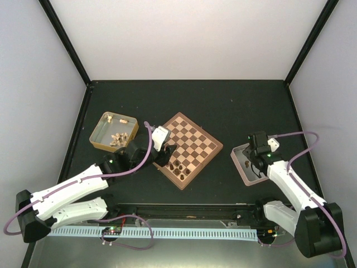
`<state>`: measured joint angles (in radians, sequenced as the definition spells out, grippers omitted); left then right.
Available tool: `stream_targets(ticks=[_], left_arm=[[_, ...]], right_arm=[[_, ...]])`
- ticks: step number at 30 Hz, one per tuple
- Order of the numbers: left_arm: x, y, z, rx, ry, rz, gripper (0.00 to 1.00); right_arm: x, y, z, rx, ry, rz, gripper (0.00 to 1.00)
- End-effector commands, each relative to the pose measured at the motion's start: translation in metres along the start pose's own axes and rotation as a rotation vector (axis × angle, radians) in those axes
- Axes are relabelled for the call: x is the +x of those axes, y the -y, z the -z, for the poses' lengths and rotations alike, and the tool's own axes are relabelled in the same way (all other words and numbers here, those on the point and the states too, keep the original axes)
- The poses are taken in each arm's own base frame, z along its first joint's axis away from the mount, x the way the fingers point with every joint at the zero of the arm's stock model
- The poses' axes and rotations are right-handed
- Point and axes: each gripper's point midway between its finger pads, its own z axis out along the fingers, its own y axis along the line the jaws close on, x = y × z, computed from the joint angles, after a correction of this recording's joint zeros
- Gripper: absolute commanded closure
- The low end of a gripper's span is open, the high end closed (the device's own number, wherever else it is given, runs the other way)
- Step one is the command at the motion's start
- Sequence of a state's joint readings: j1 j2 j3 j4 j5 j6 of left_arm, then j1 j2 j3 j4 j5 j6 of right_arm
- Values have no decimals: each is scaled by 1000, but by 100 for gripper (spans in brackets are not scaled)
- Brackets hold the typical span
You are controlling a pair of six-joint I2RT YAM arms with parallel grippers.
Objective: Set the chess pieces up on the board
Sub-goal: Pick up the chess piece from the storage box.
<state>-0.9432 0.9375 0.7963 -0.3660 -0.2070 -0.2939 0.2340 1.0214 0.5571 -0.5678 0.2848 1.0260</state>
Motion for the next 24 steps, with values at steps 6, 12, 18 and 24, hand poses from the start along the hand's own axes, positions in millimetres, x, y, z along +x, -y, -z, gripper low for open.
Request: stream_targets(ticks=[6,12,18,24], left_arm=[[-23,10,0,38,48,-6,49],[-21,8,0,30,45,-13,49],[-21,8,0,33,46,-14,49],[-21,8,1,31,47,-15,49]], right_arm=[[47,10,-23,73,-277,320,48],[53,18,-32,135,-311,344,53],[40,21,-35,175,-245,349,60],[39,21,-40,182,-244,354,77]])
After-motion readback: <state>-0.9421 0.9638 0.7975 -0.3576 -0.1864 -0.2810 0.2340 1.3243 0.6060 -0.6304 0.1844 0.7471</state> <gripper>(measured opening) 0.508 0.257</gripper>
